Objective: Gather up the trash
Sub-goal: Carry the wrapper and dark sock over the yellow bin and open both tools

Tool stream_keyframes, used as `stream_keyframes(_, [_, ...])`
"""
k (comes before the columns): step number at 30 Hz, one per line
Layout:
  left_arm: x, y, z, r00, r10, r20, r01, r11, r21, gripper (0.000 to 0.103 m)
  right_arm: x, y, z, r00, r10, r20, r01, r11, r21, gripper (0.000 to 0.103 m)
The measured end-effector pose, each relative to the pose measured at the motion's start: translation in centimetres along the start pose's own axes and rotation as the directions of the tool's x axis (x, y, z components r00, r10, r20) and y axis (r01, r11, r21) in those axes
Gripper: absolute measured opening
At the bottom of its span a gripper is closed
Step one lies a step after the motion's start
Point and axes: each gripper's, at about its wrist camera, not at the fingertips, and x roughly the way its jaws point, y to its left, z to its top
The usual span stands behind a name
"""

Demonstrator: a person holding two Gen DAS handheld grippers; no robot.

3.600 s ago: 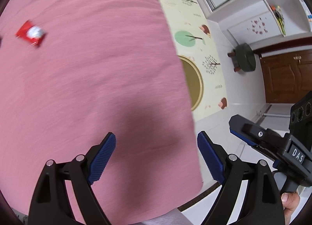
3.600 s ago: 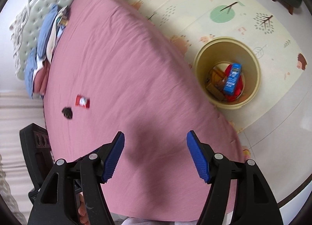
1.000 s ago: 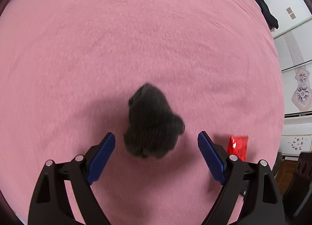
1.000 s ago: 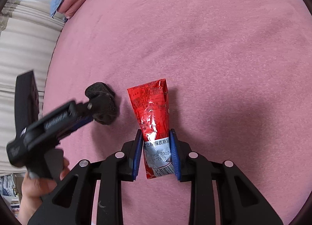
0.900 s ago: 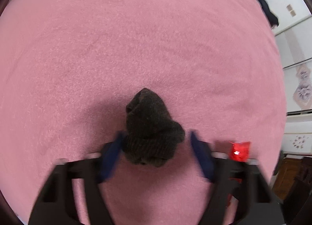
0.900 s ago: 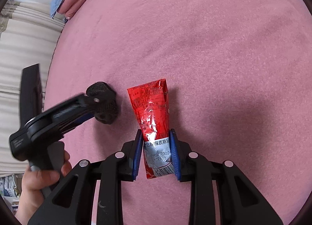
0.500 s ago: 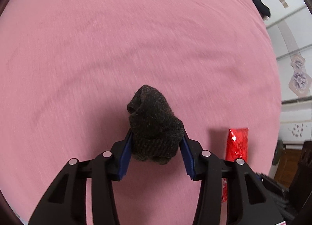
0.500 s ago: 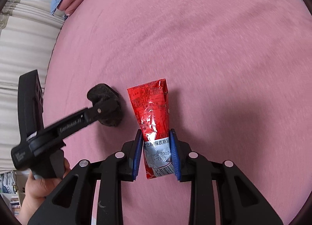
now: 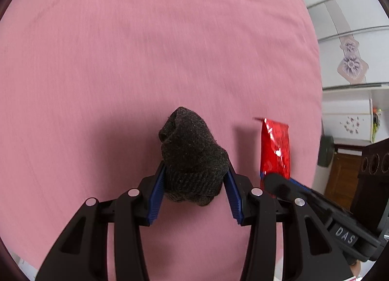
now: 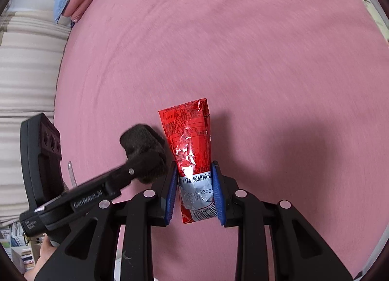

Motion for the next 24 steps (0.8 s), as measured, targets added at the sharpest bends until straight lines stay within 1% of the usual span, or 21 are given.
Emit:
stream_keyframes(2, [0.3,-0.8,-2.4,1.000,0.005,-0.019,-0.005,1.000,0.023,0.046,-0.8,-0.8,-1.8,1.000,-0.002,0.001,0.002,1.000,0.023,0.027])
stream_keyframes(4, [0.4,-1.0,-4.4,0.999,-0.014,-0.041,0.015,1.000,0.022,0.046,-1.6,-2.0,-3.7,1.000,0.001,0.007,-0.001,0.999,0.055,0.027])
stream_keyframes(5, [0.3,-1.2,-5.1,0.999,-0.016,-0.049,0.017,1.000,0.026,0.046,-1.6,-1.7,-4.5,1.000,0.000,0.009,-0.001,0.998,0.068,0.027])
stream_keyframes(6, [0.4,-1.7,-6.2,0.998,-0.015,-0.060,0.017,0.999,0.042,0.046,-2.1,-2.4,-5.3,1.000,0.000,0.012,-0.001,0.997,0.078,0.027])
stream_keyframes(9, [0.6,-2.9,-8.7,0.996,-0.015,-0.085,0.022,0.996,0.085,0.046,-3.3,-3.9,-7.8,1.000,-0.002,0.026,-0.001,0.994,0.111,0.027])
stream_keyframes(12, [1.0,-4.7,-10.3,0.994,-0.009,-0.112,0.024,0.990,0.136,0.046,-4.7,-5.2,-10.3,0.999,0.003,0.052,-0.011,0.988,0.151,0.027])
stream_keyframes(17, [1.4,-8.2,-14.1,0.989,0.007,-0.148,0.028,0.971,0.236,0.046,-7.1,-7.4,-13.5,0.993,0.007,0.115,-0.033,0.973,0.227,0.027])
stream_keyframes(21, [1.8,-12.5,-16.7,0.985,0.007,-0.170,0.047,0.949,0.312,0.046,-9.7,-9.7,-15.8,0.987,0.005,0.161,-0.049,0.961,0.272,0.027])
stream_keyframes(24, [1.9,-15.4,-18.5,0.984,0.006,-0.181,0.061,0.930,0.363,0.046,-11.8,-11.1,-16.5,0.982,-0.006,0.190,-0.049,0.956,0.288,0.027])
